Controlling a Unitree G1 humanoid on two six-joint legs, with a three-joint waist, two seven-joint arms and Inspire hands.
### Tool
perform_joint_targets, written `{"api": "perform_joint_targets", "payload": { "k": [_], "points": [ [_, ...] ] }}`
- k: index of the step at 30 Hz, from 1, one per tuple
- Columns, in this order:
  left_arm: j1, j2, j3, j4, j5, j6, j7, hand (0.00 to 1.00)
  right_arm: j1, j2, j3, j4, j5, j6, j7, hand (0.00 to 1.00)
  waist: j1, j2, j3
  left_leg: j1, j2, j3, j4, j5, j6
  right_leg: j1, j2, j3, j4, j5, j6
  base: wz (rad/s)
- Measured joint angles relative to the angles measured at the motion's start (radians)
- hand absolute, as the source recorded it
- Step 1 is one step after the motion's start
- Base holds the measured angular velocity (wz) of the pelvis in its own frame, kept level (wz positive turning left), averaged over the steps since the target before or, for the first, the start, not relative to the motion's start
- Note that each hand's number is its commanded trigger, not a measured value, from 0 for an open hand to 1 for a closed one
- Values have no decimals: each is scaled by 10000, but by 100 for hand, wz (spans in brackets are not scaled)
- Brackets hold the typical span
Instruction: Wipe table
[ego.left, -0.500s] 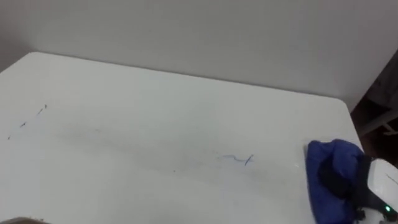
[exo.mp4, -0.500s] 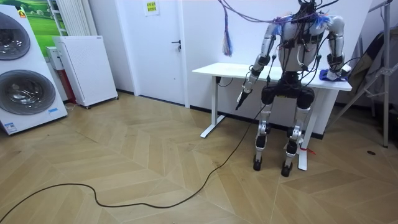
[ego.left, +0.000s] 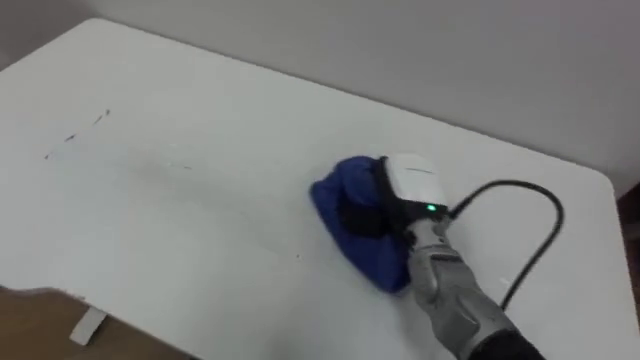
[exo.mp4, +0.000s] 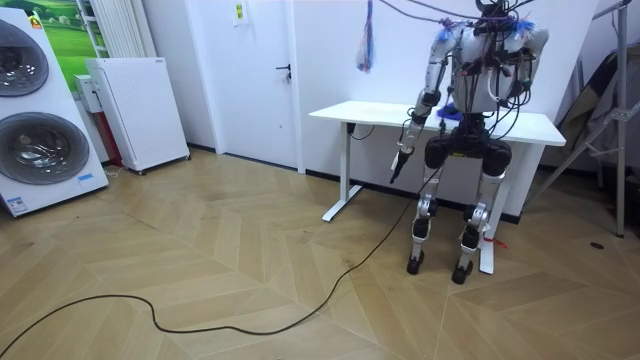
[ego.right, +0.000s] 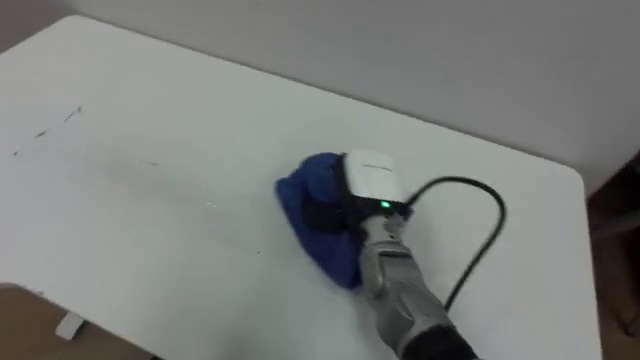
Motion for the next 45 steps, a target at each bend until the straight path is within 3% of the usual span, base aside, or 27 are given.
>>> {"api": "perform_joint_targets", "payload": {
  "k": [1, 3, 4, 5, 9, 16, 18, 19, 21, 23, 24, 26, 29, 32, 35, 39, 43, 45],
  "points": [
    [53, -3, -6, 1, -2, 57, -20, 0, -41, 43, 94, -91, -107, 12, 33, 100, 139, 52, 35, -139, -14, -45, 25, 13, 3, -106, -10, -45, -1, 32, -6, 4],
    [197, 54, -1, 0, -1, 123, -15, 0, 28, 49, 141, -128, -119, 8, -33, 100, 165, 54, 13, -259, -32, -103, 44, 34, 4, -177, -31, -104, 11, 36, -7, 8],
    [315, 83, -2, 0, -1, 164, -20, 0, 84, 46, 146, -106, -118, 6, -8, 100, 164, 25, -69, -273, -35, -112, 41, 31, 3, -165, -31, -105, -1, 25, 8, 5],
    [378, 79, -2, 1, -2, 175, -35, 0, 128, 49, 154, -59, -101, -19, 14, 100, 172, 28, -96, -264, -39, -131, 41, 30, 1, -143, -31, -115, -3, 11, 18, 4],
    [379, 60, -1, -8, -11, 175, -85, 0, 222, 63, 229, 186, -85, -170, -73, 100, 169, -20, -137, -138, -44, -146, 54, 28, -2, 13, -33, -144, -11, -23, 52, 3],
    [484, -12, 28, -208, -23, 264, -7, 0, 665, 19, -379, 947, 620, -966, -901, 100, 57, -31, -197, -18, -72, -169, 35, 31, 17, 163, -74, -191, -10, -67, 103, 4],
    [600, -37, 320, -314, -29, 241, 38, 0, 1117, -9, -691, 1080, 913, -1357, -1252, 100, -122, -18, -194, -18, -89, -172, 75, 38, 27, 235, -83, -189, -17, -67, 103, 17],
    [661, -36, 489, -306, -9, 243, 161, 0, 1489, -31, -1021, 1154, 989, -1667, -1578, 100, -376, 0, -190, 51, -104, -132, 85, 51, 46, 349, -111, -196, -39, -81, 122, 36],
    [761, -37, 856, -288, 1, 240, 259, 0, 2252, -249, -1618, 1264, 1298, -2213, -2220, 100, -741, 65, -184, 173, -146, -21, 81, 81, 90, 490, -192, -230, -79, -185, 282, 38],
    [986, -35, 1738, -17, 106, 153, 539, 0, 3611, -562, -2890, 1223, 1763, -2820, -3177, 100, -1239, 84, -221, 468, -212, 122, -56, 140, 170, 769, -260, -63, -155, -244, 395, 22],
    [1037, -33, 1978, -9, 116, 152, 625, 0, 3931, -664, -3233, 1223, 1876, -2908, -3412, 100, -1339, 86, -225, 502, -214, 211, -93, 144, 178, 814, -291, -45, -149, -245, 421, 0],
    [1473, 35, 2512, 46, 106, 163, 882, 0, 4754, -1240, -4361, 1624, 2545, -3135, -4164, 100, -1850, 88, -385, 548, -261, 301, -93, 103, 231, 843, -367, 88, -148, -218, 506, -7],
    [1612, 23, 2921, 47, 116, 153, 884, 0, 5070, -1786, -5366, 2520, 3182, -3346, -4496, 100, -2212, 86, -441, 718, -380, 329, -90, 67, 327, 1009, -422, 203, -154, -213, 595, -2],
    [1701, 18, 2999, 23, 102, -148, 855, 0, 5281, -2252, -6148, 3317, 3696, -3373, -4616, 100, -2385, 96, -468, 1005, -390, 431, -85, 3, 427, 1198, -424, 601, -127, -220, 649, -15],
    [1719, 20, 2858, -150, 91, -299, 819, 0, 5363, -2346, -6238, 3373, 3648, -3371, -4610, 100, -2600, 92, -488, 1058, -438, 408, -46, -23, 473, 1262, -433, 725, -133, -221, 673, -2],
    [1633, 9, 2541, -133, 131, -327, 812, 0, 5311, -2333, -6195, 3256, 3495, -3108, -4494, 100, -2529, 94, -484, 1180, -462, 410, -62, -42, 505, 1380, -433, 804, -154, -214, 709, -2],
    [1611, -14, 1656, -84, 124, -224, 825, 0, 5214, -1940, -5991, 2148, 3384, -1933, -4285, 100, -2434, 98, -475, 1222, -423, 493, -65, -50, 489, 1355, -368, 905, -151, -188, 698, -13],
    [1556, -34, 1347, -80, 123, -188, 828, 0, 5177, -1774, -5911, 1699, 2989, -1462, -4149, 100, -2221, 106, -464, 1233, -409, 507, -69, -63, 468, 1294, -340, 914, -130, -180, 662, -21]
  ]
}}
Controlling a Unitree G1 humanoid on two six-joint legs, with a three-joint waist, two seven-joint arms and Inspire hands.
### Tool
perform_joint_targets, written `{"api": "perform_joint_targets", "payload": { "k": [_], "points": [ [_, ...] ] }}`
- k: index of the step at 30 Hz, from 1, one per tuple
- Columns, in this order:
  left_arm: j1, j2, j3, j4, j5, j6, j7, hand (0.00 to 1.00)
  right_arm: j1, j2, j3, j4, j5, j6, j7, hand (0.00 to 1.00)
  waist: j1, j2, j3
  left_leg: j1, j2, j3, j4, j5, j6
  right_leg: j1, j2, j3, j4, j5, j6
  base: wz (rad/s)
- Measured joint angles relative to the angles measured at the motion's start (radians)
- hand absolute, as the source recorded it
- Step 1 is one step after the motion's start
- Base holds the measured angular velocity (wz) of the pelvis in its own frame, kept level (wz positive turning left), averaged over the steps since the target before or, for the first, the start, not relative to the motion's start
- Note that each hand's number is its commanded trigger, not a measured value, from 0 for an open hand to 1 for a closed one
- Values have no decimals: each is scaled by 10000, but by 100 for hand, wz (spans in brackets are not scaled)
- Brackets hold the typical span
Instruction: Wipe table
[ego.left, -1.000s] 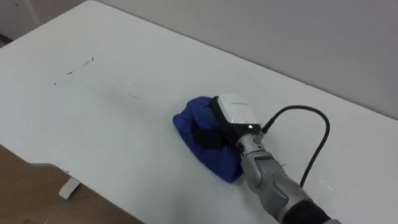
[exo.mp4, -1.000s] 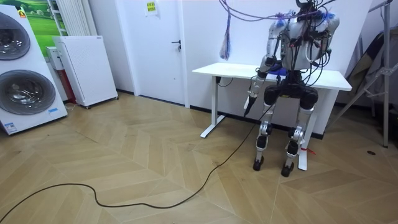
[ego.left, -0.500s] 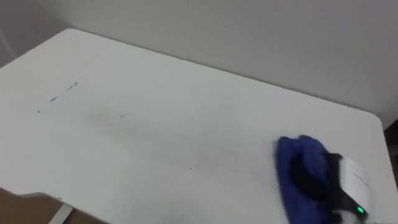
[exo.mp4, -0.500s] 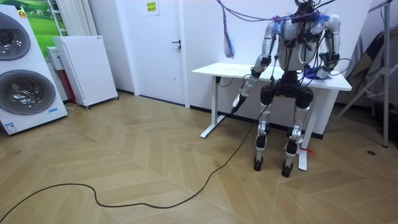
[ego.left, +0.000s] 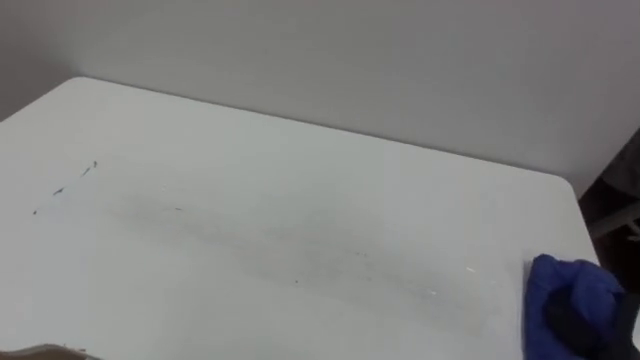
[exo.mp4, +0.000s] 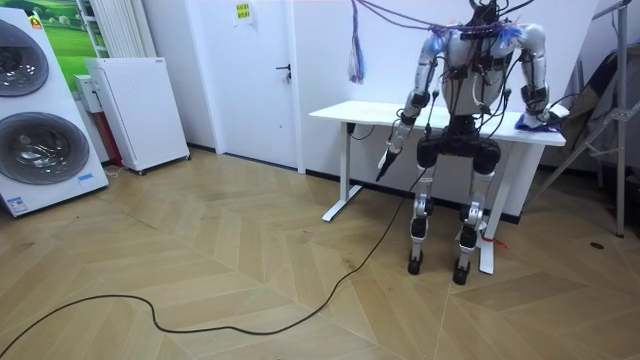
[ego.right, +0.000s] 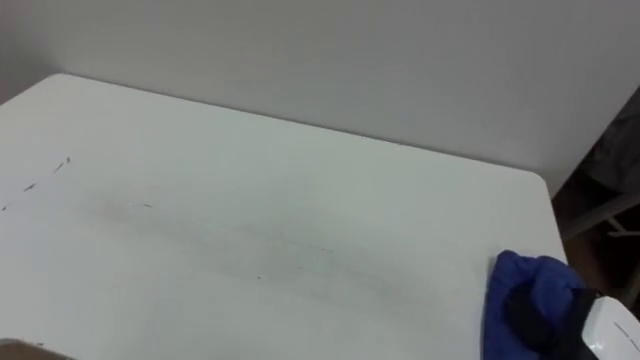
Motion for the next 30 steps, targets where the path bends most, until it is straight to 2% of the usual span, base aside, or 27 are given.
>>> {"api": "perform_joint_targets", "payload": {
  "k": [2, 4, 5, 6, 8, 10, 15, 17, 19, 21, 24, 26, 27, 29, 30],
  "points": [
    [-52, -50, -236, 112, 13, 56, -5, 0, -36, 102, 798, -1073, -744, 609, 703, 100, 336, -1, 23, -52, 14, -47, -14, -14, -30, -115, 40, -6, 92, -3, -69, -25],
    [-76, -64, -318, 209, 13, 175, -12, 0, -115, 185, 1588, -1989, -1517, 878, 1309, 100, 592, 8, 106, -58, 36, -118, -23, -26, -66, -145, 77, -36, 140, -40, -129, -7],
    [-70, -62, -426, 190, 8, 227, -12, 0, -387, 231, 2111, -2346, -1999, 1002, 1609, 100, 727, 25, 217, -75, 44, -169, -26, -15, -91, -205, 90, -69, 148, -56, -154, 5],
    [-60, -66, -478, 169, 1, 256, -18, 0, -559, 299, 2349, -2469, -2182, 1077, 1759, 100, 793, 34, 269, -96, 41, -205, -26, -7, -102, -240, 91, -81, 155, -61, -162, 12],
    [-21, -72, -580, 139, 45, 408, -32, 0, -1374, 539, 3216, -2583, -2651, 1217, 2377, 100, 1086, 41, 313, -236, 27, -332, -15, 11, -125, -342, 99, -139, 144, -71, -177, 14],
    [86, -74, -578, 69, 63, 540, -122, 0, -1891, 669, 3534, -2582, -3145, 1294, 2844, 100, 1322, 58, 353, -291, 20, -355, -15, 21, -133, -372, 103, -156, 135, -75, -178, 11],
    [537, -73, -671, -410, 46, 686, -507, 0, -2347, 857, 3992, -2536, -3694, 1448, 3352, 100, 1493, 63, 324, -397, -19, -485, -7, 79, -123, -368, 64, -328, 136, -80, -173, 14],
    [551, -100, -680, -443, 24, 694, -645, 0, -2318, 876, 4002, -2446, -3637, 1453, 3365, 100, 1533, 68, 246, -375, -2, -461, -11, 82, -129, -357, 78, -316, 133, -77, -180, 0],
    [437, -128, -681, -449, 23, 778, -681, 0, -2269, 880, 3978, -2268, -3628, 1426, 3285, 100, 1491, 84, 214, -347, -6, -463, 1, 82, -128, -323, 73, -322, 130, -77, -180, 0],
    [386, -140, -656, -546, 33, 825, -685, 0, -2231, 894, 3852, -1877, -3643, 1213, 3035, 100, 1364, 85, 159, -293, -16, -466, 12, 80, -124, -275, 57, -326, 132, -82, -176, 0],
    [253, -153, -655, -560, 98, 835, -683, 0, -2045, 813, 3651, -1129, -3545, 610, 2084, 100, 1110, 177, 113, -215, 0, -139, 130, 17, -64, -234, -43, -319, 375, -183, -142, 3],
    [21, -141, -515, -475, 360, 827, -686, 0, -1392, 693, 3118, -926, -3308, 228, 1035, 100, 820, 151, 99, -201, 19, 376, 323, -103, 16, -473, -335, -318, 1090, -487, -81, 12],
    [-67, -140, -406, -413, 358, 822, -686, 0, -1240, 665, 2974, -874, -3217, 150, 794, 100, 742, 134, 109, -203, 1, 469, 377, -134, 57, -535, -405, -298, 1241, -530, -52, -5],
    [-253, -49, 42, -211, 338, 746, -622, 0, -808, 591, 2495, -635, -2714, -76, -3, 100, 482, 245, 67, -210, 19, 1011, 553, -270, 236, -672, -532, -53, 1530, -561, 36, -36],
    [-267, -8, 167, -209, 331, 717, -616, 0, -732, 562, 2425, -566, -2531, -123, -167, 100, 458, 272, 51, -214, 32, 1105, 631, -347, 275, -720, -578, -38, 1595, -565, 47, -62]
  ]
}}
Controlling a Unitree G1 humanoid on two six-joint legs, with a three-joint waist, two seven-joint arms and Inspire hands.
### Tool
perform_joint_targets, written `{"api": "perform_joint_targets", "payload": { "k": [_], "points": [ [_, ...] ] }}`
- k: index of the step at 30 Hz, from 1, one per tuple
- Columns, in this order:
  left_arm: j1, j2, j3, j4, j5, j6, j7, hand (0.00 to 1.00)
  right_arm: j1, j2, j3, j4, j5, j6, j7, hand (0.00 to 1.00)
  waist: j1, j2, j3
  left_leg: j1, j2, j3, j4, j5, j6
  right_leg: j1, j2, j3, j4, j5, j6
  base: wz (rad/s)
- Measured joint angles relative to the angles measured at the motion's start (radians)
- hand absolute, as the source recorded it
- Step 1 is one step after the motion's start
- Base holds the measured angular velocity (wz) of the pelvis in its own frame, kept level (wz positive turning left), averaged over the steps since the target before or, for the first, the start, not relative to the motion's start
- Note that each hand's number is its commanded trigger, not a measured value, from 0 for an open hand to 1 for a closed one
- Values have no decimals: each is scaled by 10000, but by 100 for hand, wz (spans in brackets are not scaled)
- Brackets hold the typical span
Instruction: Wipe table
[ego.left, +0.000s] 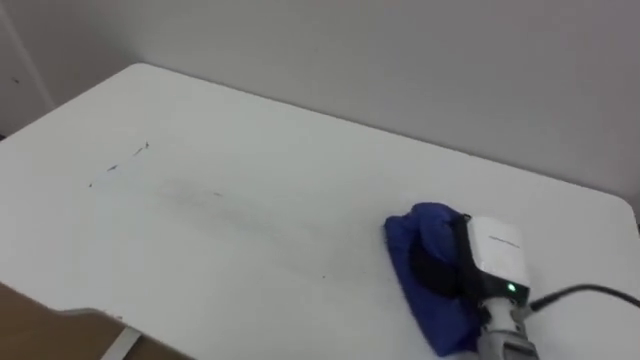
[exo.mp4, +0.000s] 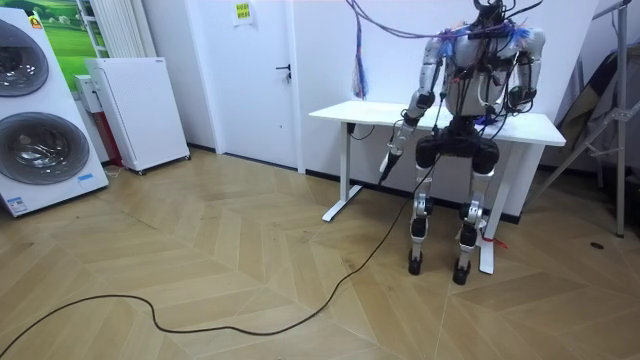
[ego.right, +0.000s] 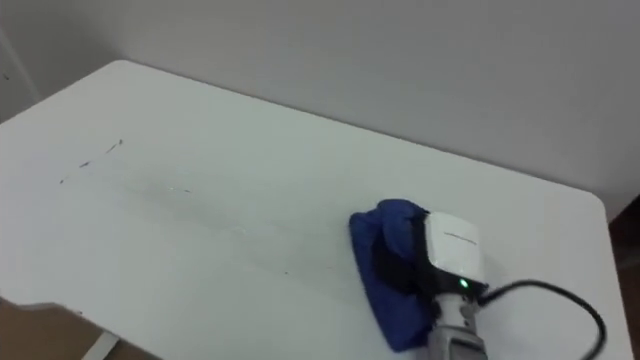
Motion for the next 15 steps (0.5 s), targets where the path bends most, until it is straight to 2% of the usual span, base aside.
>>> {"api": "perform_joint_targets", "payload": {
  "k": [1, 3, 4, 5, 6, 7, 8, 13, 14, 15],
  "points": [
    [-43, 86, 285, 0, 3, -94, 37, 0, 104, -85, -149, 101, 331, -55, -188, 100, -25, 31, -20, -27, 27, 236, 178, -177, 74, -108, -91, -80, 151, 7, 40, -56],
    [-90, 178, 576, -3, 3, -285, 180, 0, 200, -302, -303, 323, 563, -154, -390, 100, -167, 100, -57, -157, 91, 374, 568, -492, 230, -132, -246, -321, 317, 90, 159, -39],
    [-118, 278, 591, -2, -54, -421, 238, 0, 104, -413, -314, 548, 797, -233, -445, 100, -273, 228, -103, -248, 192, 489, 839, -679, 320, -325, -338, -482, 729, 119, 176, -14],
    [-154, 349, 585, -4, -73, -501, 264, 0, 69, -466, -320, 748, 1072, -265, -458, 100, -399, 260, -112, -264, 311, 547, 971, -737, 305, -518, -515, -624, 1207, 161, 199, -6],
    [-170, 363, 577, -5, -86, -549, 273, 0, 68, -475, -327, 811, 1181, -264, -457, 100, -437, 266, -116, -244, 344, 550, 971, -743, 303, -609, -646, -572, 1435, 136, 238, 7],
    [-224, 393, 559, -4, -92, -652, 276, 0, 68, -476, -309, 895, 1390, -268, -455, 100, -439, 267, -105, -222, 404, 558, 946, -744, 311, -672, -924, -439, 1674, 117, 443, 0],
    [-243, 445, 550, -3, -88, -773, 278, 0, 62, -480, -296, 975, 1494, -278, -458, 100, -425, 225, -78, -205, 474, 575, 928, -734, 300, -767, -851, -433, 1648, 136, 647, 0],
    [-478, 391, 57, 22, -114, -789, 250, 0, -30, -495, -275, 926, 1613, -492, -412, 100, -286, 84, 9, -309, 489, 511, 915, -724, 247, -423, -740, -590, 456, 102, 676, -2],
    [-494, 402, -70, -3, -238, -786, 252, 0, -69, -431, -222, 797, 1604, -469, -288, 71, -253, 26, 28, -343, 489, 512, 919, -755, 179, -425, -726, -606, 381, 108, 668, -5],
    [-494, 394, -91, -8, -335, -781, 252, 0, -97, -378, -218, 744, 1597, -441, -198, 66, -250, -9, 47, -353, 492, 510, 917, -771, 118, -421, -715, -606, 334, 116, 655, -10]
  ]
}}
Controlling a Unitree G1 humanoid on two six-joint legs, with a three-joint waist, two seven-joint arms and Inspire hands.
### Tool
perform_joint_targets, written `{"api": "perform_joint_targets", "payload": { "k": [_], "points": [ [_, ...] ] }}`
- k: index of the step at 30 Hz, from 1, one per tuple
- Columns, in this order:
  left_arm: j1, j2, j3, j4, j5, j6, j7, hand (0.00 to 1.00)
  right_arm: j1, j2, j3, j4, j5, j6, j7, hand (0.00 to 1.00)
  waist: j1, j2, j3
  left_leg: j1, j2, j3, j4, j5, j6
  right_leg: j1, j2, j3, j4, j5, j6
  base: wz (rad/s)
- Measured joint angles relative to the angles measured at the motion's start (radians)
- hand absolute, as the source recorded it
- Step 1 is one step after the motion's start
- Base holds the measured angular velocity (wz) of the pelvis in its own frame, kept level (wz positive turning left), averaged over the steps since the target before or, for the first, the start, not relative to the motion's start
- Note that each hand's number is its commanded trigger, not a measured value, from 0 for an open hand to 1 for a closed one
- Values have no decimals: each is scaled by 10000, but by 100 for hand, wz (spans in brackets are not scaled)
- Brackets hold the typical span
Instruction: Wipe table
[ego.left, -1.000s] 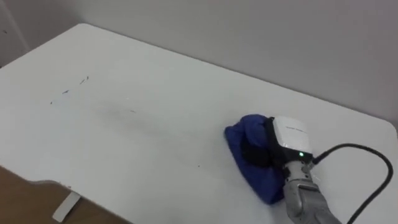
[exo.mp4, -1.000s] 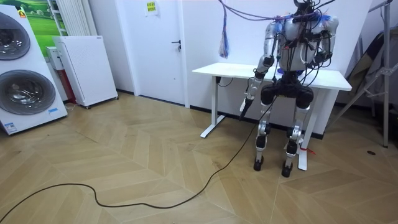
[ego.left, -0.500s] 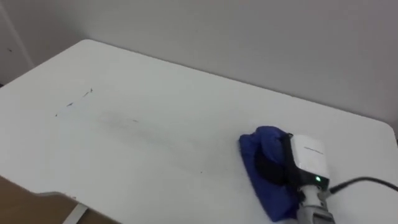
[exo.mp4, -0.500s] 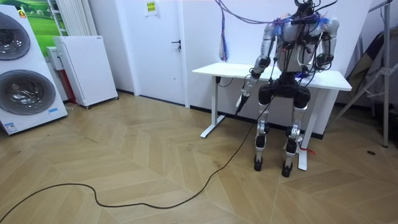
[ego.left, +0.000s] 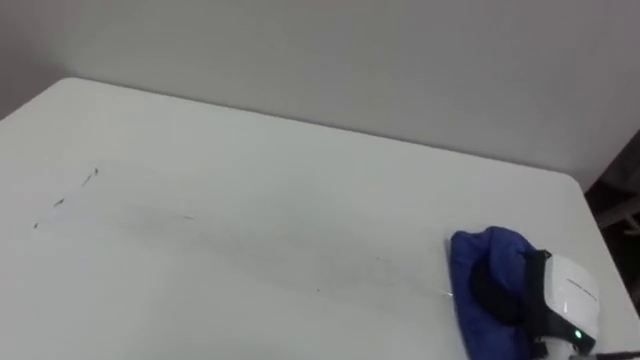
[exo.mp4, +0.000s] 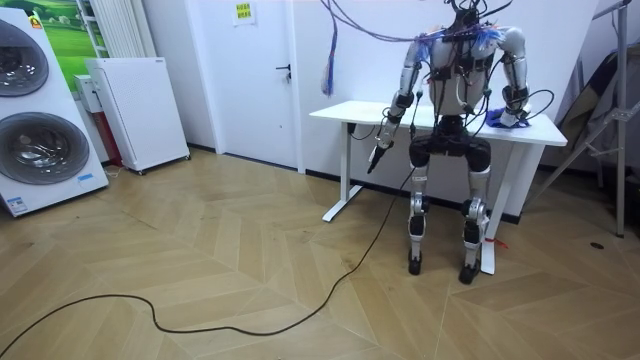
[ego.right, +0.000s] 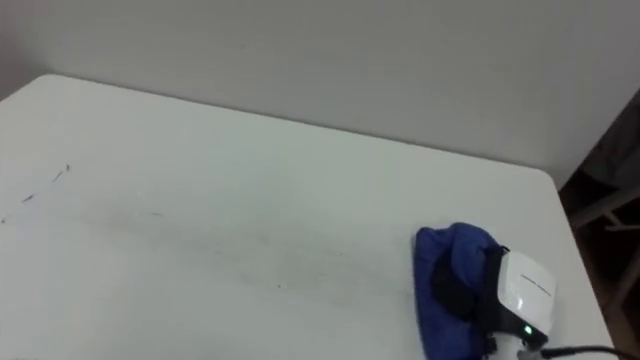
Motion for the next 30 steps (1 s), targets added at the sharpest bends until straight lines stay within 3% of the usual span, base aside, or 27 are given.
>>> {"api": "perform_joint_targets", "payload": {
  "k": [1, 2, 3, 4, 6, 8, 10, 12, 16, 20, 24, 30],
  "points": [
    [1, -8, -65, 12, -150, 2, -1, 0, -94, 118, 0, -107, -20, 16, 165, 65, 14, -94, 41, -36, 10, 3, 6, -18, -115, 44, 20, -84, -111, 59, -90, -9],
    [2, -61, -136, 94, -150, 4, -7, 0, -206, 200, -12, -169, -275, 14, 314, 53, 21, -122, 58, -73, 94, 3, 31, -21, -232, 152, 123, -316, -358, 77, -211, -10],
    [3, -109, -145, 134, -145, 13, -18, 0, -266, 233, -16, -288, -458, 39, 418, 10, 22, -129, 57, -126, 147, 5, 57, -24, -291, 131, 180, -419, -458, 112, -292, -10],
    [9, -183, -144, 166, -148, 14, -46, 0, -378, 325, -6, -553, -763, 90, 646, 0, 54, -238, 73, -266, 180, 12, 87, -10, -414, 97, 212, -560, -491, 509, -447, -5],
    [-2, -416, -148, 209, -139, 17, -48, 0, -595, 403, 9, -703, -981, 134, 912, 0, 83, -226, 60, -459, 372, -105, 71, 78, -611, -5, 406, -825, -552, 538, -574, 12],
    [-63, -703, -152, 259, -154, 5, -49, 0, -846, 404, -13, -798, -1223, 337, 1278, 0, 202, -229, 102, -632, 556, -306, 52, 198, -840, -71, 569, -1193, -579, 348, -815, 28],
    [-47, -819, -171, 286, -346, 7, -64, 0, -965, 309, 14, -1019, -1600, 592, 1676, 0, 420, -158, 140, -682, 618, -268, -1, 264, -1014, -199, 675, -1221, -519, 131, -843, 3],
    [18, -760, -409, 294, -710, 17, -103, 0, -965, 216, 128, -1329, -1925, 776, 1983, 0, 585, -37, 181, -694, 745, -286, -11, 336, -1118, -221, 822, -1205, -496, 67, -931, -2],
    [337, -724, -420, 381, -935, 20, -391, 0, -1050, 196, 223, -1728, -2634, 897, 2340, 0, 587, 235, 183, -587, 751, -363, -387, 544, -1292, -351, 1005, -955, -434, 5, -1045, -4],
    [640, -668, -522, 364, -1327, 58, -562, 0, -1110, 143, 434, -1975, -2802, 1082, 2427, 0, 533, 449, 90, -424, 705, -304, -770, 698, -1307, -384, 1075, -758, -591, 95, -1073, -13],
    [447, -592, -524, 341, -1313, 94, -545, 0, -1114, 214, 636, -2076, -2796, 1397, 2420, 0, 518, 318, 47, -316, 652, -262, -1249, 974, -1287, -390, 1078, -774, -785, 201, -1079, 1],
    [-143, -597, -552, 15, -1352, 195, -304, 0, -1115, 474, 883, -2096, -2761, 1548, 2415, 0, 281, 29, 39, -305, 665, -265, -1263, 997, -1280, -262, 1127, -808, -979, 328, -1086, 1]
  ]
}}
